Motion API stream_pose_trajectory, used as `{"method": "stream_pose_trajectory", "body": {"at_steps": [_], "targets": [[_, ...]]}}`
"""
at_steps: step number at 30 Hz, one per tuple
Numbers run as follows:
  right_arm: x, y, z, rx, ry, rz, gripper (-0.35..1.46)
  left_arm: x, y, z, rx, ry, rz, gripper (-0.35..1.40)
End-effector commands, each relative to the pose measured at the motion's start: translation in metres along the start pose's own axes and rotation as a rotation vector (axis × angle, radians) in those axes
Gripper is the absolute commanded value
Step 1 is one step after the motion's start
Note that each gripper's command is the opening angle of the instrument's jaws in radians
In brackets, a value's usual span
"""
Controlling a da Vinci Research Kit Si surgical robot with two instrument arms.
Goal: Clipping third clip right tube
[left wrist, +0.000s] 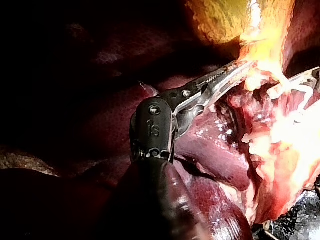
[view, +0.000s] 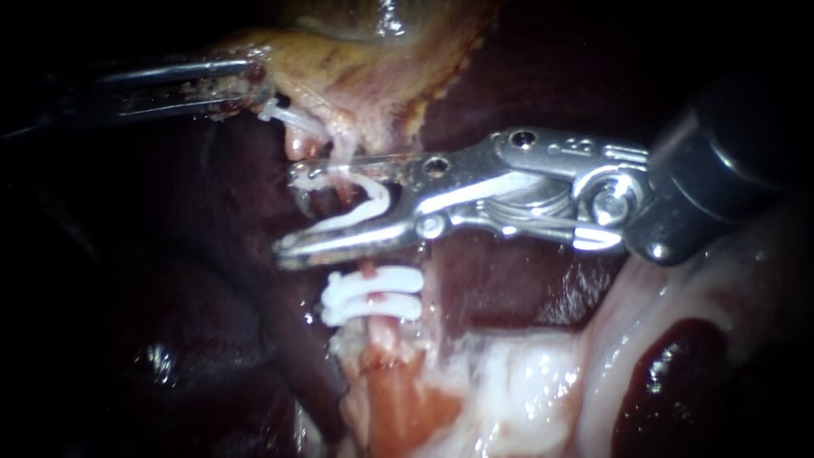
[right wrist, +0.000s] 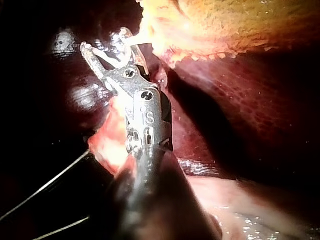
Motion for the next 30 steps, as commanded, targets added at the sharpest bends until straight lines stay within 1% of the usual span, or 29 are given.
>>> {"method": "stream_pose_trajectory", "body": {"at_steps": [1, 3, 6, 10, 13, 15, 16, 20, 23, 24, 27, 30], "targets": [[0.0003, -0.0001, 0.0000, 0.007, 0.004, -0.001, 0.45, 0.0000, 0.0000, 0.0000, 0.000, 0.000, 0.000, -0.35], [0.0006, -0.0002, -0.0001, 0.009, 0.004, -0.001, 0.43, 0.0000, 0.0000, 0.0000, 0.000, 0.000, 0.000, -0.35], [0.0005, -0.0001, -0.0002, 0.006, 0.004, -0.001, 0.41, 0.0000, 0.0000, 0.0000, 0.000, 0.000, 0.000, -0.35], [0.0004, 0.0000, -0.0004, 0.007, 0.004, 0.005, 0.32, 0.0000, 0.0000, 0.0000, 0.000, 0.000, 0.000, -0.35], [0.0004, -0.0001, -0.0006, 0.008, 0.005, 0.028, 0.19, 0.0000, 0.0000, 0.0001, 0.001, 0.000, 0.000, -0.35], [0.0003, -0.0002, -0.0008, 0.009, 0.005, 0.040, 0.02, 0.0000, 0.0000, 0.0001, 0.001, 0.000, 0.000, -0.35], [0.0003, -0.0002, -0.0009, 0.009, 0.005, 0.046, -0.03, 0.0000, 0.0000, 0.0001, 0.001, 0.000, 0.000, -0.35], [0.0004, -0.0002, -0.0010, 0.009, 0.006, 0.100, -0.19, 0.0000, 0.0000, 0.0001, 0.001, 0.000, 0.000, -0.35], [0.0003, -0.0003, -0.0012, 0.009, 0.007, 0.123, -0.35, 0.0000, 0.0000, 0.0001, 0.001, 0.000, 0.000, -0.35], [0.0003, -0.0003, -0.0012, 0.007, 0.008, 0.129, -0.35, 0.0000, 0.0000, 0.0001, 0.001, 0.000, 0.000, -0.35], [0.0003, -0.0004, -0.0017, -0.031, 0.021, 0.134, -0.35, 0.0000, 0.0000, 0.0001, 0.001, 0.000, 0.000, -0.35], [0.0005, -0.0002, -0.0020, -0.033, 0.020, 0.137, -0.35, 0.0000, 0.0000, 0.0001, 0.001, 0.000, 0.000, -0.35]]}}
